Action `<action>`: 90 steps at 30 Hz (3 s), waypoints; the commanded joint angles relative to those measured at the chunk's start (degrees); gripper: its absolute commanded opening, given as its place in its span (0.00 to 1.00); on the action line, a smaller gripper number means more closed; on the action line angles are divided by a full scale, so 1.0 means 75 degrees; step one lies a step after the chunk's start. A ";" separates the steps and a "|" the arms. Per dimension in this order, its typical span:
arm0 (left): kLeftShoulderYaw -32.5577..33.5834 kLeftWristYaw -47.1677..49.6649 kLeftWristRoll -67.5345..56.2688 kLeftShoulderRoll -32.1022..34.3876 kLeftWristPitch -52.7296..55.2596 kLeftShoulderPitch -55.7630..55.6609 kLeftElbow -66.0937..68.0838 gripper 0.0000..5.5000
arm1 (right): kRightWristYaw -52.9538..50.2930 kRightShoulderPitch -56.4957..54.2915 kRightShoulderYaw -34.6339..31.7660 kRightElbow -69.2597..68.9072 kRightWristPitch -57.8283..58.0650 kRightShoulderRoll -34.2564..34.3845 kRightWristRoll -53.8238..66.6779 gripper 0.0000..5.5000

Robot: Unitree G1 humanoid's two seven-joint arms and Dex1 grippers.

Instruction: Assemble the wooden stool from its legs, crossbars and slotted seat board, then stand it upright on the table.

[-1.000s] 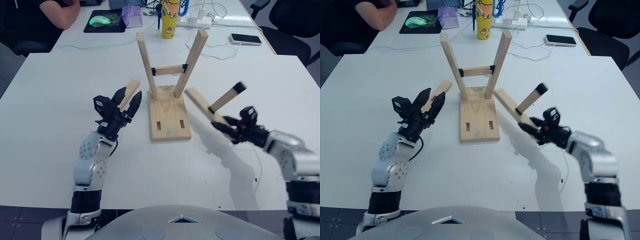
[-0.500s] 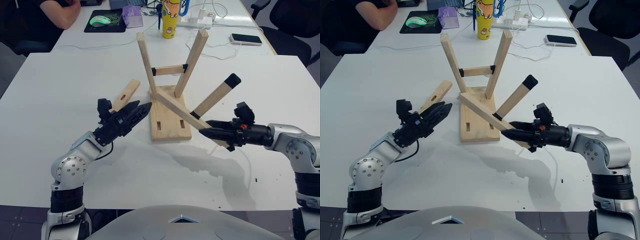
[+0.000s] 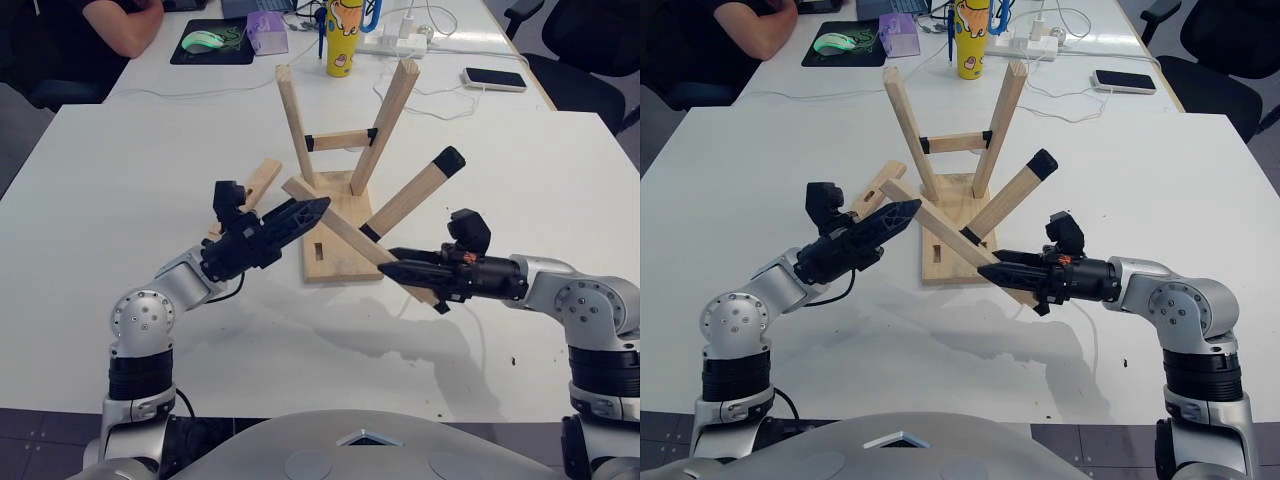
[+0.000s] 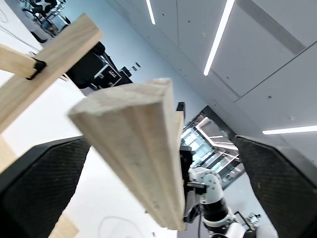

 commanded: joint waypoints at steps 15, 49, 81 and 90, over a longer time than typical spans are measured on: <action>-0.0066 -0.0192 -0.0425 0.0203 0.0211 -0.0003 -0.0181 0.61 | -0.0382 0.0105 0.0057 -0.0159 0.0239 0.0177 0.0642 0.37; 0.2648 -0.2226 0.0470 0.3910 0.0001 -0.1061 0.1520 0.37 | -0.0786 0.0211 0.2364 0.0007 -0.7257 0.0150 -0.5911 0.73; -0.1153 -0.4132 0.5760 0.2928 -0.3869 -0.2089 0.1237 0.37 | -0.1862 0.0100 0.2599 0.2312 -0.8563 0.1186 -0.7035 0.62; -0.1332 -0.4765 0.6042 0.2981 -0.4165 -0.2313 0.1841 0.37 | -0.2991 0.0594 0.1526 0.1013 -0.4986 0.2612 -0.3965 0.38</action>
